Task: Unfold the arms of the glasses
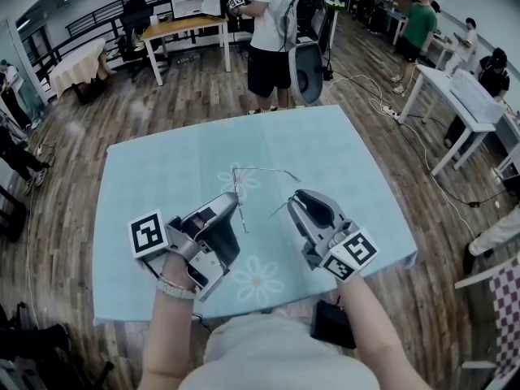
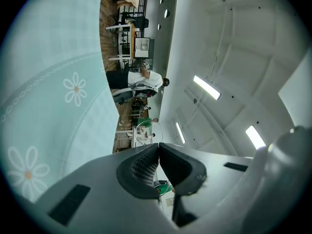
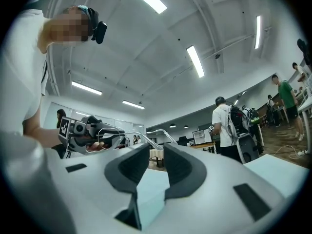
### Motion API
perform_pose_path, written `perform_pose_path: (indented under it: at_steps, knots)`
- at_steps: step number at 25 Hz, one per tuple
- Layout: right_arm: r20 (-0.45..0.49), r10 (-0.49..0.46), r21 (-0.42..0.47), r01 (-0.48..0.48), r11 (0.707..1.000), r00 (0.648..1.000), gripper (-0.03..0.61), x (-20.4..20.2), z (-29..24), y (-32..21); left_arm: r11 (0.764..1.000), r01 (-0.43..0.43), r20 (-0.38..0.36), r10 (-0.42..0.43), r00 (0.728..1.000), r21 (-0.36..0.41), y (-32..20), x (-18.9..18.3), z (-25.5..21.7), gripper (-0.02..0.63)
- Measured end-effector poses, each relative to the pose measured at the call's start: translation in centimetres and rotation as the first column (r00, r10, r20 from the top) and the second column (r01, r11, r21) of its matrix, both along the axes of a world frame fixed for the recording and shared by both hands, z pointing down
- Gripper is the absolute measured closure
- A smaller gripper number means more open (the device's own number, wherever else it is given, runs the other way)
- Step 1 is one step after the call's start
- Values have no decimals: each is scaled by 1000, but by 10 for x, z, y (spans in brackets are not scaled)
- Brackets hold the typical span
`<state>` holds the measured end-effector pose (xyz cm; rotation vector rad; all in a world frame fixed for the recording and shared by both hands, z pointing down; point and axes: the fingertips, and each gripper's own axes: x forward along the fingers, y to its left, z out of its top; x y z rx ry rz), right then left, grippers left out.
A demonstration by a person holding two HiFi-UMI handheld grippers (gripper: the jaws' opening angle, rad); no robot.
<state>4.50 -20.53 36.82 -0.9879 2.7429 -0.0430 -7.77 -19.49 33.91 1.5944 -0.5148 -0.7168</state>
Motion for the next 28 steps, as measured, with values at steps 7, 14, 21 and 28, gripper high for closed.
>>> perform_pose_path:
  at_steps: [7, 14, 21, 28]
  knots:
    - [-35, -7, 4, 7, 1000, 999, 491, 1, 3, 12, 1000, 11, -3, -11, 1000, 3, -6, -10, 1, 603]
    - [-66, -12, 17, 13, 1000, 998, 491, 7, 2, 28, 1000, 27, -2, -27, 1000, 7, -9, -14, 1, 603]
    - [-127, -47, 37, 52, 998, 991, 491, 8, -2, 52, 999, 45, 0, -45, 999, 15, -12, -19, -4, 603]
    - [-209, -68, 41, 79, 996, 976, 491, 0, -2, 64, 999, 46, 10, -46, 999, 12, -15, -22, -6, 603]
